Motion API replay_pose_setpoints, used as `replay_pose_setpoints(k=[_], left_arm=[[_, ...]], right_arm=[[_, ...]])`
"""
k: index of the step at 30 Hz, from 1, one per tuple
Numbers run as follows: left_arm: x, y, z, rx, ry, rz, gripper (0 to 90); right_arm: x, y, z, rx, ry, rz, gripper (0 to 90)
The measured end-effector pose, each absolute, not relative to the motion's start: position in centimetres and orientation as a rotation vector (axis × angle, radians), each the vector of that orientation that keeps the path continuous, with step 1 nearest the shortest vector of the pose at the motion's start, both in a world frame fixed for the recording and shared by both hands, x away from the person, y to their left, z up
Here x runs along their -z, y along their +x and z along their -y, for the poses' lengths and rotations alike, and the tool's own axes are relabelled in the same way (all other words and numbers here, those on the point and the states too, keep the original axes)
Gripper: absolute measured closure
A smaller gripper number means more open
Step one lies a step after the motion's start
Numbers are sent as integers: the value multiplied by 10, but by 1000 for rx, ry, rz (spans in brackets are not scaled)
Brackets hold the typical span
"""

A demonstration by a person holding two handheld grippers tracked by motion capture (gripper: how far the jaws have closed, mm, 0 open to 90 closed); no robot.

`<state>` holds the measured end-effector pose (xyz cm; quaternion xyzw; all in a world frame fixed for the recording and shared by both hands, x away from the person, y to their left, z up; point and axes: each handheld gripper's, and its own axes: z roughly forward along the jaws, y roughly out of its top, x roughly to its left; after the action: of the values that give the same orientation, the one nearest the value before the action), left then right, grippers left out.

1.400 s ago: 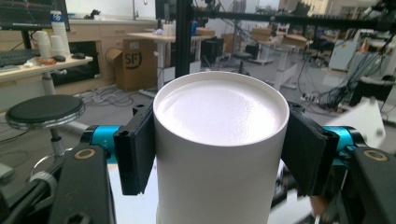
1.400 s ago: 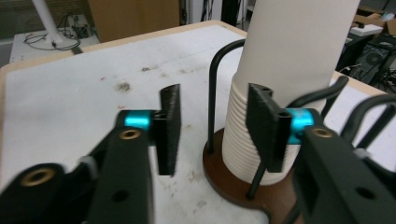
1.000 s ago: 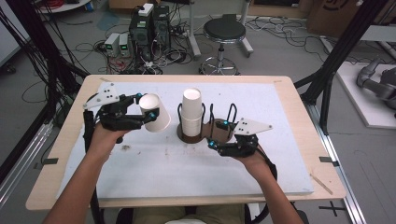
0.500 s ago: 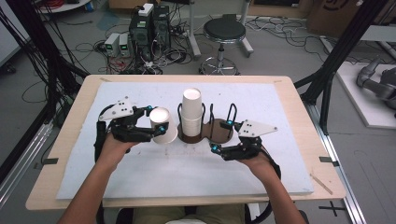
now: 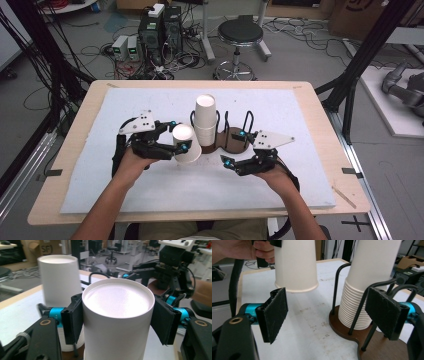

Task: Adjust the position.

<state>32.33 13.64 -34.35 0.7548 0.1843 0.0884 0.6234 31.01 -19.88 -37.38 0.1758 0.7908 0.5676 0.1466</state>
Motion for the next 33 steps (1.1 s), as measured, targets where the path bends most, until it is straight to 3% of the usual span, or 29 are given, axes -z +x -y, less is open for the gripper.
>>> replay_pose_setpoints(k=[18, 28, 33], left_arm=[[348, 320, -89, -80, 1759, -233, 335], [346, 319, -77, -28, 1701, -229, 336], [345, 320, -79, -13, 1701, -222, 342]], right_arm=[[384, 304, 179, -1740, 408, -2378, 177], [388, 303, 170, -1794, 383, -2398, 177], [387, 305, 174, -1808, 365, -2399, 269]])
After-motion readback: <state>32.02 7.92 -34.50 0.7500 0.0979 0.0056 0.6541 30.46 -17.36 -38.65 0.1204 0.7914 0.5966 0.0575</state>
